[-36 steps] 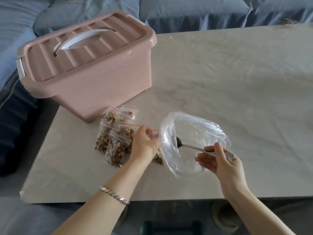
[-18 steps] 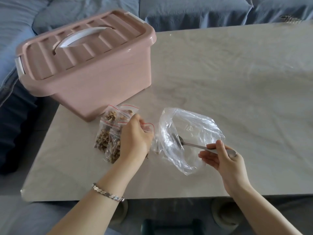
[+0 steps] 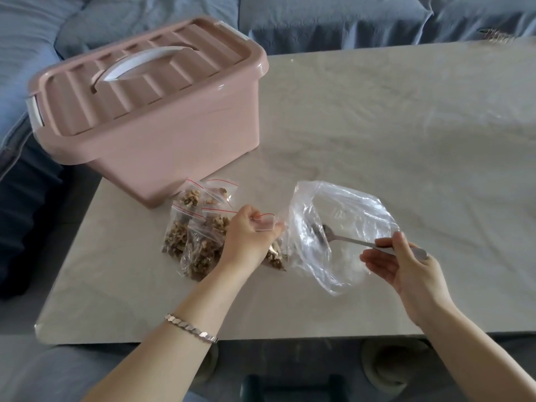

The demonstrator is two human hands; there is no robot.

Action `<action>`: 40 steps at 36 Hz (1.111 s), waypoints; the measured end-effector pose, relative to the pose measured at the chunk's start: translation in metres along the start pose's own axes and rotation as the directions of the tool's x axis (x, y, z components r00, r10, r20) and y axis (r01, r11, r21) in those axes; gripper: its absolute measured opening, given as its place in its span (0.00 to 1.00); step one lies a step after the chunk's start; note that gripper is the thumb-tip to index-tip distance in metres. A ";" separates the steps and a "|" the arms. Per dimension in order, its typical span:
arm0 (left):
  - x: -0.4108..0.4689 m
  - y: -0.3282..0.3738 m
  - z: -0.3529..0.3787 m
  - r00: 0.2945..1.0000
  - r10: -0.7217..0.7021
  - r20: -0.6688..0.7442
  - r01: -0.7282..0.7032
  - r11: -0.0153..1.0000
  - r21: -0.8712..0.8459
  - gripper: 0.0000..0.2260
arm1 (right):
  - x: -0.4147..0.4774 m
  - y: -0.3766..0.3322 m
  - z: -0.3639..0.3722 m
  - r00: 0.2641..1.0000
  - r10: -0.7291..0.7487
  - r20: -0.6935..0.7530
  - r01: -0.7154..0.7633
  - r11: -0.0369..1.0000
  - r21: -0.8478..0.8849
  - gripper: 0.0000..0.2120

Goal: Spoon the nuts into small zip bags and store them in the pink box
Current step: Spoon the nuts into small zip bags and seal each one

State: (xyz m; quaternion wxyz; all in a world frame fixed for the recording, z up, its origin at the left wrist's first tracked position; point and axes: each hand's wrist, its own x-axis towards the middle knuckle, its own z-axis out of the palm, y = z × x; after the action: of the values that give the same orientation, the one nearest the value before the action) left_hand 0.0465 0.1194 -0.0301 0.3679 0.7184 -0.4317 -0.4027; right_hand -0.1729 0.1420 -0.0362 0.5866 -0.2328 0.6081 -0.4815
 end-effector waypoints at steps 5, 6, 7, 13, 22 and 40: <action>-0.011 -0.011 -0.009 0.967 0.246 -0.065 -0.238 0.966 0.102 0.14 | 0.004 -0.020 -0.013 0.991 -0.117 -0.062 0.115 0.993 -0.029 0.18; -0.012 -0.014 -0.010 0.961 0.267 -0.073 -0.256 0.958 0.133 0.14 | 0.003 -0.025 -0.015 0.986 -0.148 -0.075 0.145 0.988 -0.045 0.19; -0.015 -0.016 -0.010 0.961 0.269 -0.071 -0.256 0.955 0.151 0.14 | 0.001 -0.029 -0.015 0.980 -0.177 -0.087 0.172 0.983 -0.061 0.20; -0.030 -0.017 -0.010 0.981 0.182 -0.063 -0.180 0.983 0.044 0.17 | -0.011 -0.055 -0.013 0.943 -0.311 -0.118 0.298 0.948 -0.115 0.23; -0.038 -0.018 -0.010 0.964 0.190 -0.184 -0.210 0.973 -0.093 0.12 | -0.012 -0.070 0.003 0.938 -0.333 -0.091 0.319 0.937 -0.140 0.23; -0.063 0.006 -0.007 0.918 0.391 -0.062 -0.396 0.914 -0.085 0.13 | 0.000 -0.050 -0.002 0.924 -0.329 -0.196 0.305 0.942 -0.141 0.23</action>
State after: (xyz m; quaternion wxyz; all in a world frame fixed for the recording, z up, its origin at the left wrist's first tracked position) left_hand 0.0317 0.1762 -0.0055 0.4847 0.6069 -0.5395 -0.3251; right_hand -0.1893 0.1210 0.0066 0.4176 -0.3056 0.6477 -0.5591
